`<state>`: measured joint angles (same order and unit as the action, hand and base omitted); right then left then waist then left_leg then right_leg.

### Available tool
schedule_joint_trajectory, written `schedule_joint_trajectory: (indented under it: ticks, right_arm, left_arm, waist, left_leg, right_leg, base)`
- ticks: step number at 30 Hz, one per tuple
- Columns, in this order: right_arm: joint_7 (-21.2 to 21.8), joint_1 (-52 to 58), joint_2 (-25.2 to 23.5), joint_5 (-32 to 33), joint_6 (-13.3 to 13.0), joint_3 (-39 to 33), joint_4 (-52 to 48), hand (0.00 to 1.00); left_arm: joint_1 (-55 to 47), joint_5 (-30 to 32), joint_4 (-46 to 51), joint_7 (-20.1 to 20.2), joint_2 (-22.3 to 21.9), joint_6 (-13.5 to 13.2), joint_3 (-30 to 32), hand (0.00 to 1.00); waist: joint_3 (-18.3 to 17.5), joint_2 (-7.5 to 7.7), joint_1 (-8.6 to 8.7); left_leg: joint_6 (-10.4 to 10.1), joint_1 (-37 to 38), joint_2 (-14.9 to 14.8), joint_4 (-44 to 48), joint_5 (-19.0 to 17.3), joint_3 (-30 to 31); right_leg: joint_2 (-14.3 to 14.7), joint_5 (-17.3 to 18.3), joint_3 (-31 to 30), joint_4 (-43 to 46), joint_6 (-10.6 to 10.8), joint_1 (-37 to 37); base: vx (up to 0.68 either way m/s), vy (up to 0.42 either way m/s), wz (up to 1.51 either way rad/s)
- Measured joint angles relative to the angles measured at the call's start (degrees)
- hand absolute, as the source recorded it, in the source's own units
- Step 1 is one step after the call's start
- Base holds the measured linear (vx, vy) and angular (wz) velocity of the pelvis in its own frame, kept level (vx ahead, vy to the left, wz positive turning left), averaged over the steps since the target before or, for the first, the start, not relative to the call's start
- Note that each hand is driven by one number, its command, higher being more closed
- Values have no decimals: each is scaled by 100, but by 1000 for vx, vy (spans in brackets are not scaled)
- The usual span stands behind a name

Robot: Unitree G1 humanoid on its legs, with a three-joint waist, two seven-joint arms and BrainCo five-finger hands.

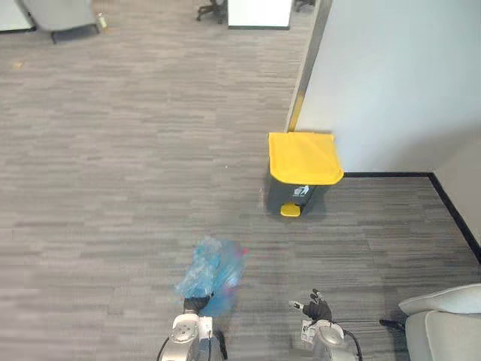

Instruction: Gather rubbish on tea table into small bin, then transfer packed bag to large trash can.

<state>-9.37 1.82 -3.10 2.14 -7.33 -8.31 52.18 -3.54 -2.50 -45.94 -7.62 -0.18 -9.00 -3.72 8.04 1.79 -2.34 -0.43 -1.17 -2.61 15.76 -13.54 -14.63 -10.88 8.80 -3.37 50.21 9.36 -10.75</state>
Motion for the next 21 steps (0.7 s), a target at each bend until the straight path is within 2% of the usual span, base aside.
schedule_joint_trajectory:
  ticks: [1, 2, 3, 4, 5, 6, 7, 8, 9, 10, 11, 13, 15, 16, 17, 18, 19, 20, 21]
  right_arm:
    - [1, 106, -16, 0, 6, -1, -112, 0]
    - [4, 113, -12, 2, 4, 11, -170, 0]
    - [6, 90, -14, 0, 5, 28, -185, 0]
    - [7, 61, -10, 0, -1, 24, -186, 0]
    - [9, 36, -8, 0, -1, 20, -185, 0]
    - [12, 22, -13, -1, -1, 11, -182, 0]
    - [25, -27, -14, -5, -6, 5, -118, 0]
    - [32, -3, -16, -10, -3, 5, -80, 0]
    - [43, 8, 1, -10, -4, -1, -39, 0]
    - [42, -163, 157, -96, -9, -17, 44, 0]
    - [44, -248, 215, -218, -7, -103, 93, 0]
    - [52, -234, 214, -218, -2, -199, 114, 0]
    - [53, -175, 214, -216, 5, -209, 106, 0]
    - [53, -119, 211, -216, 7, -192, 89, 0]
    - [52, -78, 211, -216, 8, -161, 55, 0]
    - [47, -6, 223, -213, 8, -27, -19, 0]
    - [44, 9, 219, -211, 9, 26, -39, 0]
    - [43, 47, 180, -210, 9, 60, -87, 0]
    - [45, 57, 108, -206, 8, 48, -114, 0]
  left_arm:
    - [-1, -2, -56, -4, -7, 9, 0, 100]
    - [7, -3, -82, -5, 0, 10, 11, 100]
    - [12, -5, -97, -8, 12, 31, 59, 100]
    - [14, -5, -111, -10, 16, 34, 60, 100]
    - [18, -5, -124, -9, 17, 34, 66, 100]
    - [46, -4, -182, -3, 29, 32, 73, 100]
    - [65, -4, -279, 3, 66, 32, 75, 100]
    - [59, -4, -321, 7, 90, 32, 80, 100]
    - [99, -3, -428, 5, 96, 36, 152, 100]
    - [126, -2, -532, 9, -8, 41, 278, 100]
    - [135, 4, -549, 7, -83, 40, 312, 100]
    - [136, 8, -578, 13, -74, 41, 322, 100]
    - [137, 9, -576, 14, -68, 42, 303, 100]
    - [139, 10, -546, 25, -84, 44, 275, 100]
    - [134, 10, -515, 28, -107, 44, 275, 100]
    - [74, 10, -346, 38, -162, 44, 278, 100]
    - [36, 8, -264, 40, -193, 40, 279, 100]
    - [13, 4, -168, 50, -226, 35, 260, 100]
    - [10, 4, -121, 61, -244, 32, 252, 100]
  waist:
    - [30, -39, 46]
    - [40, -32, 45]
    - [53, 12, 89]
    - [57, 0, 139]
    - [66, -23, 170]
    - [70, -36, 195]
    - [73, 20, 229]
    - [61, 90, 229]
    - [136, 110, 254]
    - [155, -146, 220]
    - [211, -269, 223]
    - [224, -310, 236]
    - [216, -302, 251]
    - [211, -284, 266]
    - [209, -280, 265]
    - [214, -294, 220]
    - [213, -293, 183]
    - [201, -306, 170]
    - [174, -272, 167]
  left_leg:
    - [0, 289, 6, -129, -95, -72]
    - [3, 432, 4, -192, -115, -106]
    - [8, 726, -10, -379, -125, -182]
    - [3, 908, -73, -525, -125, -218]
    - [3, 969, -131, -594, -125, -224]
    - [1, 1047, -204, -688, -123, -224]
    - [-4, 1186, -203, -810, -123, -201]
    - [-28, 1250, -130, -841, -129, -177]
    - [-206, 1414, -90, -872, -205, -40]
    - [-268, 1460, -254, -844, -203, 108]
    - [-374, 1557, -301, -857, -127, 171]
    - [-461, 1657, -329, -762, -16, 320]
    - [-472, 1479, -428, -73, -11, 550]
    - [-682, 1089, -523, 887, 106, 747]
    - [-865, 881, -590, 1372, 220, 783]
    - [-1190, 192, -899, 2925, 951, 772]
    - [-1164, -9, -1030, 3367, 907, 705]
    - [-997, -279, -1150, 3752, 649, 592]
    - [-828, -498, -1215, 3711, 319, 335]
  right_leg:
    - [18, 205, 183, 377, -141, -325]
    - [20, 310, 322, 410, -184, -429]
    - [40, 525, 691, 231, -364, -656]
    - [119, 595, 1042, -241, -498, -822]
    - [201, 581, 1191, -595, -522, -870]
    - [363, 475, 1336, -1320, -611, -960]
    - [535, -100, 1363, -2586, -671, -911]
    - [562, -445, 1309, -3131, -676, -841]
    - [652, -1247, 1193, -3411, -1268, -697]
    - [821, -1168, 1196, -3383, -1247, -627]
    - [872, -941, 1192, -3178, -1281, -652]
    - [878, -554, 1184, -2780, -1311, -675]
    - [867, -283, 1294, -2766, -1279, -464]
    - [879, -129, 1382, -2912, -1196, -202]
    - [894, -111, 1397, -3001, -1183, -91]
    - [976, -96, 1404, -3353, -1246, 366]
    - [1024, -63, 1403, -3451, -1334, 514]
    - [1048, -45, 1388, -3554, -1388, 703]
    - [1021, -107, 1357, -3647, -1376, 869]
  base:
    - [304, 66, -17]
    - [380, 39, -18]
    - [336, -21, -14]
    - [344, -41, -9]
    - [353, -76, -1]
    - [378, -109, 10]
    - [386, -131, 14]
    - [428, -155, 15]
    - [405, -127, -9]
    - [466, -140, -25]
    - [343, -101, -27]
    - [311, -128, -2]
    - [272, -134, 24]
    - [247, -146, 34]
    - [308, -136, 35]
    - [266, -80, 10]
    - [269, -10, -2]
    - [267, 7, -23]
    - [307, 20, -44]
